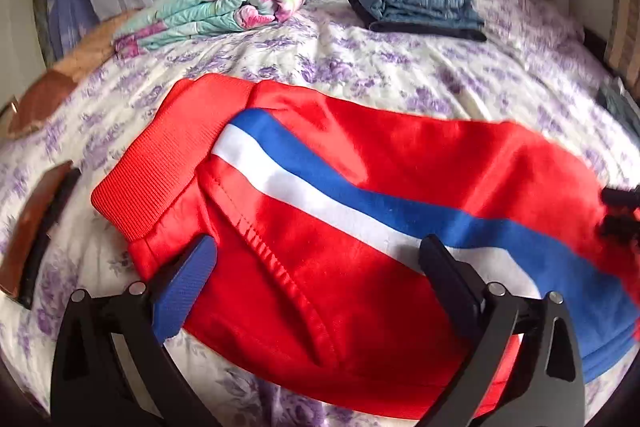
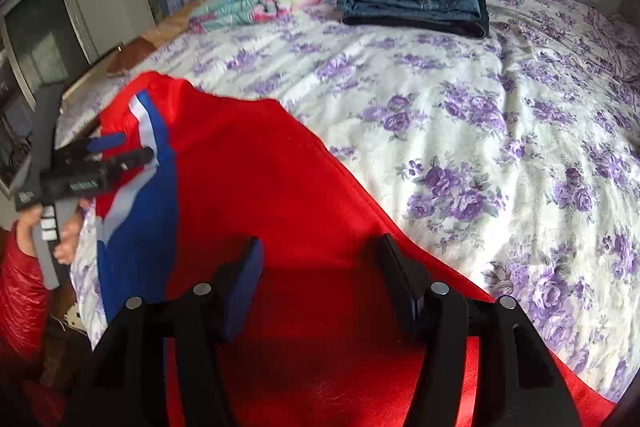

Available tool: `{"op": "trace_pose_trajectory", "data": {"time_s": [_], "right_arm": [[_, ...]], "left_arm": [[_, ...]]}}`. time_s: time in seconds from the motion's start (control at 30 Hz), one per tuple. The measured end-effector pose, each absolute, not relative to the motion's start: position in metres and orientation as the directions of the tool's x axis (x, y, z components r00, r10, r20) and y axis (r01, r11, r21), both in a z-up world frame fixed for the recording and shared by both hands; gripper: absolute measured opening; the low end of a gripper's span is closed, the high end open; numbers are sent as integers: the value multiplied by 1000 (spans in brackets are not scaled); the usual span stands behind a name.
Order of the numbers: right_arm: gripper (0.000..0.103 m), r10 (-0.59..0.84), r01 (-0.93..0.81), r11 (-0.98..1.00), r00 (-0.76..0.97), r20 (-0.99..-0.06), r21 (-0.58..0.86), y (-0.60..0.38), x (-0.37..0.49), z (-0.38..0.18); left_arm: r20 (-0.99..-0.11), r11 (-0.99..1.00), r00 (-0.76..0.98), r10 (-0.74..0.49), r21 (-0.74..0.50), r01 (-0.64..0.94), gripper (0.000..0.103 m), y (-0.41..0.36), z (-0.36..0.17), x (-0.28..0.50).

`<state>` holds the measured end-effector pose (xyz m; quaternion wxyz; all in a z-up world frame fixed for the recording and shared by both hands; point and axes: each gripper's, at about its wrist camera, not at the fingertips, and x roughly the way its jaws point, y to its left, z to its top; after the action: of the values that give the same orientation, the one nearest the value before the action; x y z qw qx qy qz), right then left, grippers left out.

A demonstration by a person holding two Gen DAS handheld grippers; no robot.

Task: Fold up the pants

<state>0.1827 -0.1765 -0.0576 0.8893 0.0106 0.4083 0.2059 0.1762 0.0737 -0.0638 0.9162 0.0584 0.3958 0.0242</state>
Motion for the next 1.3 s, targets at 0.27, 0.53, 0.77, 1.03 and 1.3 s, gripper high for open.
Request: {"op": "trace_pose_trajectory", "data": {"time_s": [0.27, 0.53, 0.77, 1.03, 1.3], "right_arm": [[60, 340, -190, 929, 779, -527, 318, -264, 65, -12], [60, 89, 254, 809, 839, -537, 530, -393, -53, -35], [60, 302, 251, 590, 813, -498, 768, -408, -25, -103], [46, 281, 213, 532, 869, -408, 820, -402, -13, -111], [14, 94, 186, 754, 919, -384, 630, -377, -8, -71]], "left_arm": [[-617, 989, 781, -95, 30, 144, 98, 16, -26, 128], [-635, 881, 703, -319, 76, 468, 98, -133, -44, 114], [-712, 892, 567, -414, -194, 408, 99, -92, -62, 148], [-712, 910, 613, -342, -88, 405, 98, -99, -64, 135], [-643, 977, 742, -190, -51, 207, 98, -38, -53, 105]]}}
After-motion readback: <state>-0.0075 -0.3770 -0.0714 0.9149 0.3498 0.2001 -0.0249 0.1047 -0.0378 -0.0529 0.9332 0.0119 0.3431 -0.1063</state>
